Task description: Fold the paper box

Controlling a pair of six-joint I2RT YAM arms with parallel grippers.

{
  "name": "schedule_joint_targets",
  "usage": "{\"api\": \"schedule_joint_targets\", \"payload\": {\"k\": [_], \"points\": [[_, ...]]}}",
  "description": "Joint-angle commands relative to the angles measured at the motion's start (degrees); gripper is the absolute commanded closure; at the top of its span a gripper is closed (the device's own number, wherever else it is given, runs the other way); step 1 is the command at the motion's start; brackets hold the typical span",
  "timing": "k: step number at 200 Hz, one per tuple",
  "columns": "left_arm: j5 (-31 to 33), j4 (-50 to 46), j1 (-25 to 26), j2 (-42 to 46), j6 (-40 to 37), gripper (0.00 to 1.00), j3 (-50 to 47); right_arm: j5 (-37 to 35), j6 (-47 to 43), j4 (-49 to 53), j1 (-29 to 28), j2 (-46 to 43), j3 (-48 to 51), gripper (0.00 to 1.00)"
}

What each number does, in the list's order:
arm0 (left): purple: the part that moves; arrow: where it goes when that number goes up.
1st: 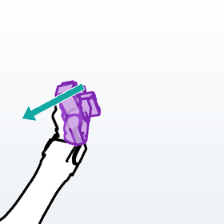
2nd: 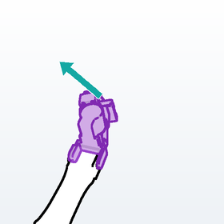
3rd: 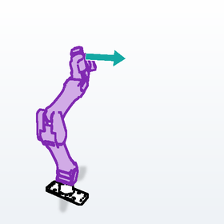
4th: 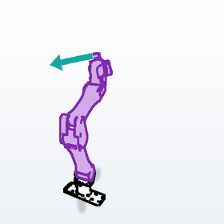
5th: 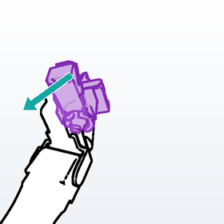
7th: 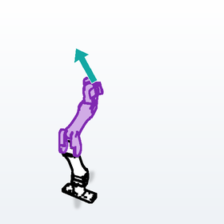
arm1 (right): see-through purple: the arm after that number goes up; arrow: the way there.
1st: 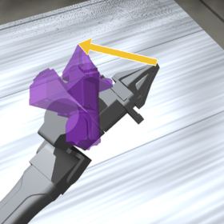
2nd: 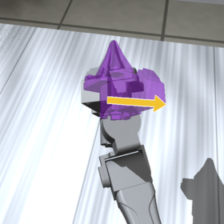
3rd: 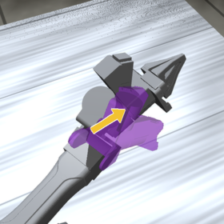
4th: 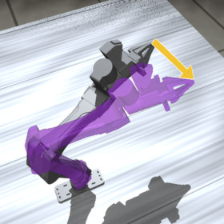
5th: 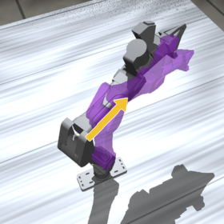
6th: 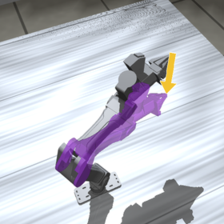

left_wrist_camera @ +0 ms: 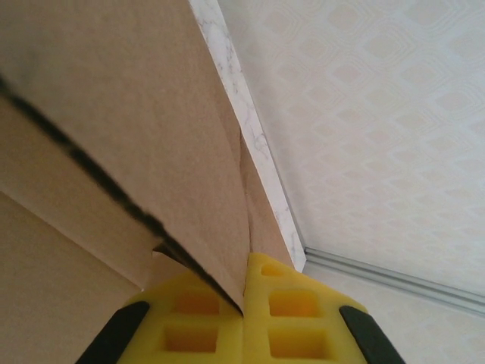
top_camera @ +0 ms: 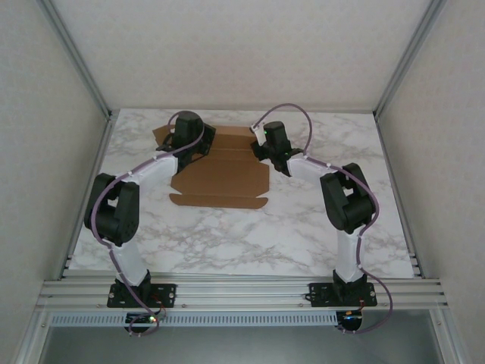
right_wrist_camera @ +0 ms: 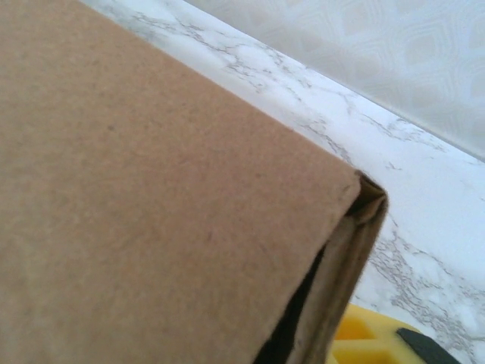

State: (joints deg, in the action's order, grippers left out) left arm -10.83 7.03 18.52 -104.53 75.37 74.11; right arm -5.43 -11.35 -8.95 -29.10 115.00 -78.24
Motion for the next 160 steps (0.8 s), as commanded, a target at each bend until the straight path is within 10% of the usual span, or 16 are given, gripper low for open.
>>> {"api": "schedule_joint_targets", "payload": {"k": [1, 71, 160], "points": [[-2.7, -6.3, 0.5, -1.5, 1.7, 1.00, 1.5, -5.7, -0.1, 0.6, 0.4, 1.4, -1.8, 0.68], [-3.8, -9.8, 1.0, -2.4, 5.0, 1.00, 4.6, -3.5, -3.1, 1.6, 0.6, 4.9, -5.1, 0.56], [-1.4, -11.7, 2.1, -0.6, 8.4, 1.00, 4.5, -10.9, 0.3, 4.7, 0.3, 6.2, -6.9, 0.88]]}}
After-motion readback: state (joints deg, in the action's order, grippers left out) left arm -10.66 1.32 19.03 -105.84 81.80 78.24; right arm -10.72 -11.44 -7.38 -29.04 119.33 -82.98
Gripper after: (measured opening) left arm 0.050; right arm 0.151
